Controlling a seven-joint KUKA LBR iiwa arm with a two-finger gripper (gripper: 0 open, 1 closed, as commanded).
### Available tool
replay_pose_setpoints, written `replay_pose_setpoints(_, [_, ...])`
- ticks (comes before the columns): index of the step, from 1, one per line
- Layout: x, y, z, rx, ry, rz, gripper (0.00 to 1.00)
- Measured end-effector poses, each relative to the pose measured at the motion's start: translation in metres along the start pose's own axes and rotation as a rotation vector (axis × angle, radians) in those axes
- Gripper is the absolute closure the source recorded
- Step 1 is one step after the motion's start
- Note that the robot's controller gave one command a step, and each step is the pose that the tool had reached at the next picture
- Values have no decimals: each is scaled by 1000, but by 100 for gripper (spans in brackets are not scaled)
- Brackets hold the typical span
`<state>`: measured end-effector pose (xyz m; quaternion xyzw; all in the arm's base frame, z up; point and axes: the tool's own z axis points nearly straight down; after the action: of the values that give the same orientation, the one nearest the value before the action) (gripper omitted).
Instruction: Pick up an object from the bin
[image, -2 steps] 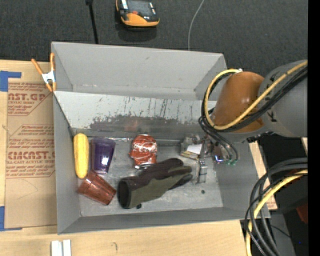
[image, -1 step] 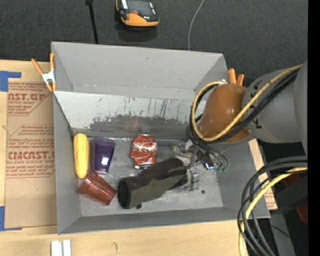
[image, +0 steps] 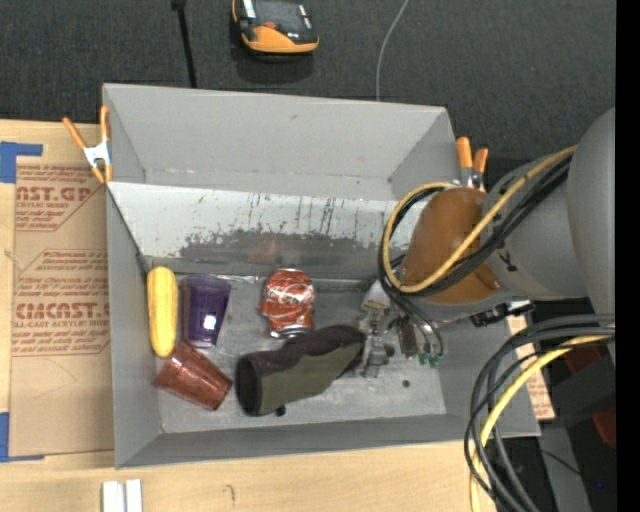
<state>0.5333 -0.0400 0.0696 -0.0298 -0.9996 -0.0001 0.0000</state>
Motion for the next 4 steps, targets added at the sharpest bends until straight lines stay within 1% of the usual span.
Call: replay_pose_setpoints(4, [0, 0, 0, 1, 0, 0, 100])
